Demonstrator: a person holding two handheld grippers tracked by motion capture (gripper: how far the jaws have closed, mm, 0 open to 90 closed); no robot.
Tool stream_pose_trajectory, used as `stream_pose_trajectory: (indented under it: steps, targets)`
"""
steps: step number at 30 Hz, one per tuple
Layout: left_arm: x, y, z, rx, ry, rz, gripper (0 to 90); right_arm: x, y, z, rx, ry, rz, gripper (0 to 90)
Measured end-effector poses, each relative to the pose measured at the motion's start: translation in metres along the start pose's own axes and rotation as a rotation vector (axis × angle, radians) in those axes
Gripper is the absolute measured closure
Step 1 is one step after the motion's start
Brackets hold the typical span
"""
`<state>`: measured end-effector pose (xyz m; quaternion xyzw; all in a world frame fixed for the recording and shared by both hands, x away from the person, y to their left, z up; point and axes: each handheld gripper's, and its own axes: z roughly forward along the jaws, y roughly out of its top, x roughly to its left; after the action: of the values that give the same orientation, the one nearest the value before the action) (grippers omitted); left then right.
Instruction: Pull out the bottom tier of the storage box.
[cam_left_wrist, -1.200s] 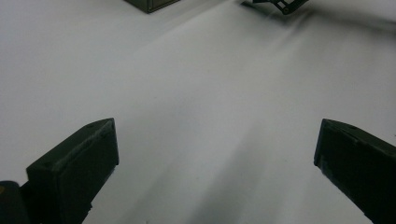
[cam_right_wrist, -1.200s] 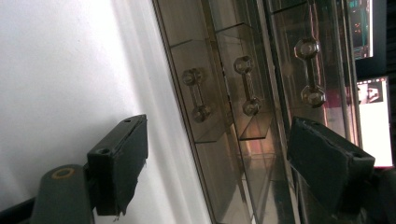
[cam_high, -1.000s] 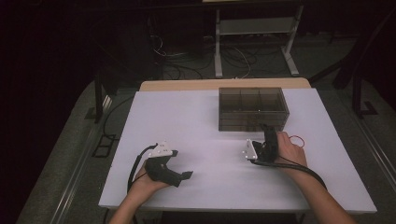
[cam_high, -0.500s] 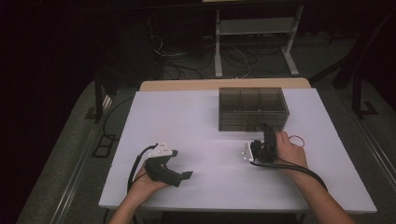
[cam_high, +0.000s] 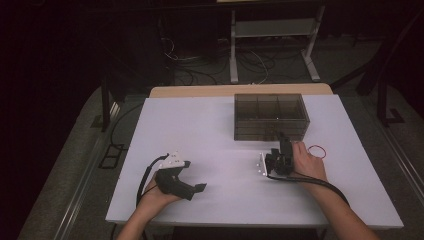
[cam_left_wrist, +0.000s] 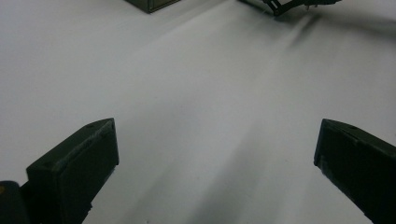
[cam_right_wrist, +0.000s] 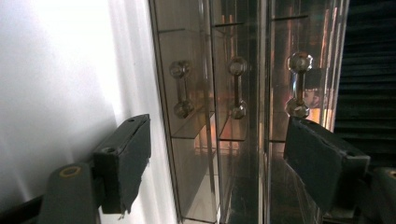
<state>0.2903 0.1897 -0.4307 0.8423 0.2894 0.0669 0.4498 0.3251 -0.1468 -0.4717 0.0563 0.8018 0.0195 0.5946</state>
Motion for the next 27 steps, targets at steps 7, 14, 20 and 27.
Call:
stream_pose_trajectory:
  steps: [7,14,20,27]
  targets:
    - [-0.0001,0.0000,0.0000,0.000,0.000,-0.002,0.0,0.0030,0.0037,0.0003,-0.011,-0.002,-0.004,31.0]
    - [-0.0005,0.0000,0.0002,-0.001,-0.001,-0.004,0.0,0.0060,0.0075,0.0019,-0.018,0.002,-0.006,40.6]
    - [-0.0002,0.0001,0.0002,0.001,-0.001,-0.002,0.0,0.0074,0.0080,0.0031,-0.018,-0.015,-0.014,46.9]
    - [-0.0003,0.0001,0.0003,0.000,-0.001,-0.004,0.0,0.0093,0.0080,0.0044,-0.014,-0.015,-0.018,52.4]
